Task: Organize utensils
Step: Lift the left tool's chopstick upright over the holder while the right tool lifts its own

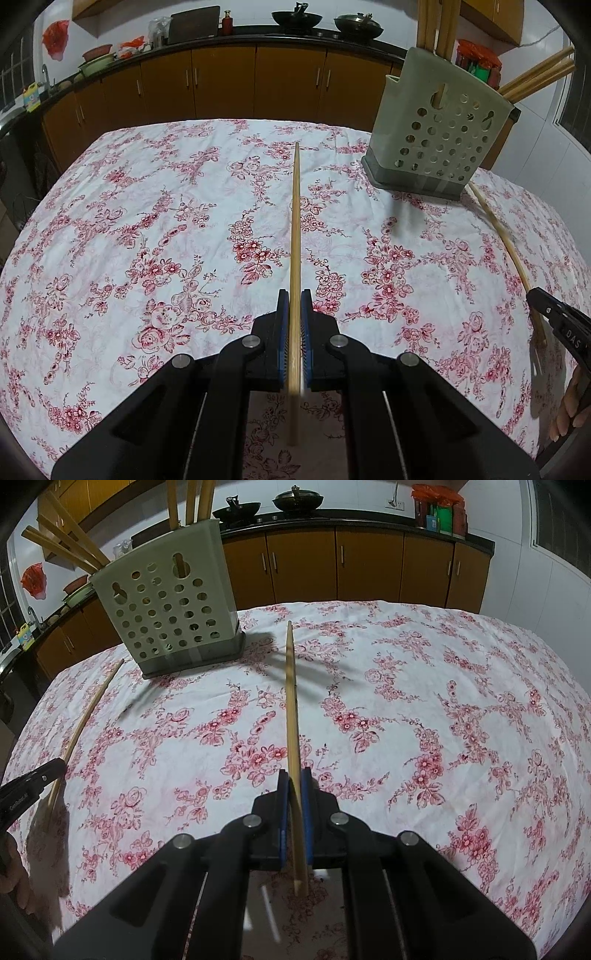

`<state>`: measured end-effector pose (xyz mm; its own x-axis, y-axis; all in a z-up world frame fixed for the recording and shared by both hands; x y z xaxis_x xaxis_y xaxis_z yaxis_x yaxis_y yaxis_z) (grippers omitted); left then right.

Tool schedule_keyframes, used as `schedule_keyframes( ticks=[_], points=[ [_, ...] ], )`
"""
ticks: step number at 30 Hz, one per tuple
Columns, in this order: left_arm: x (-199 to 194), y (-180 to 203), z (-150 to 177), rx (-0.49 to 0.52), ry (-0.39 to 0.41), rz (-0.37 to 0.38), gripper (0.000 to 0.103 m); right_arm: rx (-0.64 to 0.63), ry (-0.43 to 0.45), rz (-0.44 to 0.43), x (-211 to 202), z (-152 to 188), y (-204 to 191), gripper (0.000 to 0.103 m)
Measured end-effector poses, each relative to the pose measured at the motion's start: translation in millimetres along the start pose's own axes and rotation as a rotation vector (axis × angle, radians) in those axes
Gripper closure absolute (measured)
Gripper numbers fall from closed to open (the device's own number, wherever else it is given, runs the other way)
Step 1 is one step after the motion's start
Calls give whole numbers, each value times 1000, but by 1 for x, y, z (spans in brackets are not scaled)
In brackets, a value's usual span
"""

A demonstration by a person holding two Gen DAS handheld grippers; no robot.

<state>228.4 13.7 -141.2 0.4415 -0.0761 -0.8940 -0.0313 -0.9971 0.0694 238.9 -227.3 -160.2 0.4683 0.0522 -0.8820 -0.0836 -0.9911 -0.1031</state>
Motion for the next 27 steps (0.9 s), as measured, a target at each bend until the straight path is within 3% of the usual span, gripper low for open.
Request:
schedule_keyframes(
  ticks=[18,27],
  points=[
    [-1,0,2,26,-4,-19,96,-1,0,6,-1,2,2,95],
    [-20,-4,-7,7,34,4,96,29,73,5,-31,-10,16,95]
  ],
)
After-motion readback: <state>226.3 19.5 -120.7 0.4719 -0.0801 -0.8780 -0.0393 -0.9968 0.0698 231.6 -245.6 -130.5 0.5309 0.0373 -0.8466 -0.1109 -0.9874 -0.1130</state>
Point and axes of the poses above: each gripper's, at about its wrist camera, not at the fingertips, and x roughly the way its jaws point, y to its right, z to its underside, the point moved 8 cm from there along x, roughly the way its jaws point, and after that the axes turned 13 degrees about -y, right-handed, at the moved point
